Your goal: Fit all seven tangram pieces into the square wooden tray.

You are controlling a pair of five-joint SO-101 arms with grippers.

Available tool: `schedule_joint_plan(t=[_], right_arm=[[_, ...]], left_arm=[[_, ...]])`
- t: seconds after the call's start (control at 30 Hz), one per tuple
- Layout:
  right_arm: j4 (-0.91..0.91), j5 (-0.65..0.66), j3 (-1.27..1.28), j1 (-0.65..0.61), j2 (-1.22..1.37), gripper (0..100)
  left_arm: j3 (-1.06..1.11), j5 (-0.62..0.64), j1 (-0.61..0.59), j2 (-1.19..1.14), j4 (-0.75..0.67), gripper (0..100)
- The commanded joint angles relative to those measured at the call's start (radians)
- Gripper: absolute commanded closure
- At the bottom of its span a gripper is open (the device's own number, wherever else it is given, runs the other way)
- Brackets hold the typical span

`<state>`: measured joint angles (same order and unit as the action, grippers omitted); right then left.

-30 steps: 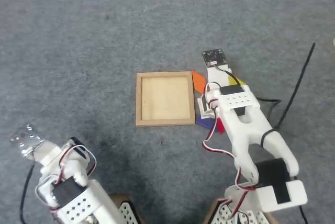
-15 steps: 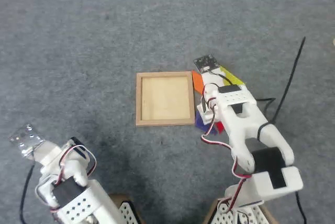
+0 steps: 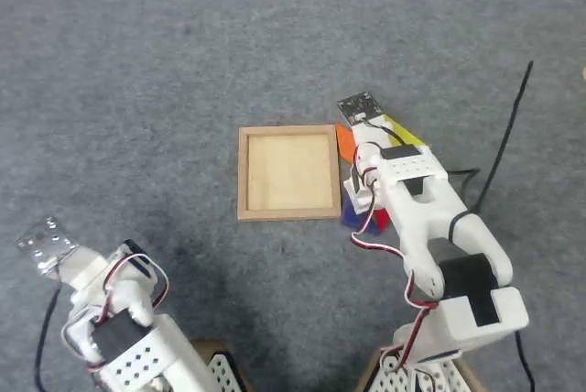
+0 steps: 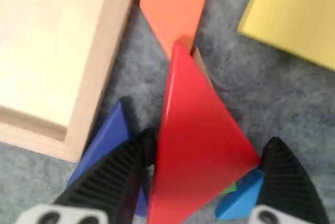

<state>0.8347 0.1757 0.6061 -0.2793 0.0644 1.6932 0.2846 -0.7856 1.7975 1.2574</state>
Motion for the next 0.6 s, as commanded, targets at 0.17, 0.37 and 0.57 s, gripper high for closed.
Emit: schedule_joint_plan(t=[0.17, 0.37, 0.57], right_arm=[[-0.004, 0.008, -0.049, -0.007, -0.01, 86.9], [-0.008, 0.008, -0.049, -0.007, -0.01, 87.6], [-0.008, -0.032, -0.052, -0.008, -0.021, 88.6]], left_arm=[[-0.008, 0.009, -0.006, 0.015, 0.003, 82], [-0.008, 0.009, -0.006, 0.015, 0.003, 82], [-0.008, 0.009, -0.006, 0.015, 0.003, 82]])
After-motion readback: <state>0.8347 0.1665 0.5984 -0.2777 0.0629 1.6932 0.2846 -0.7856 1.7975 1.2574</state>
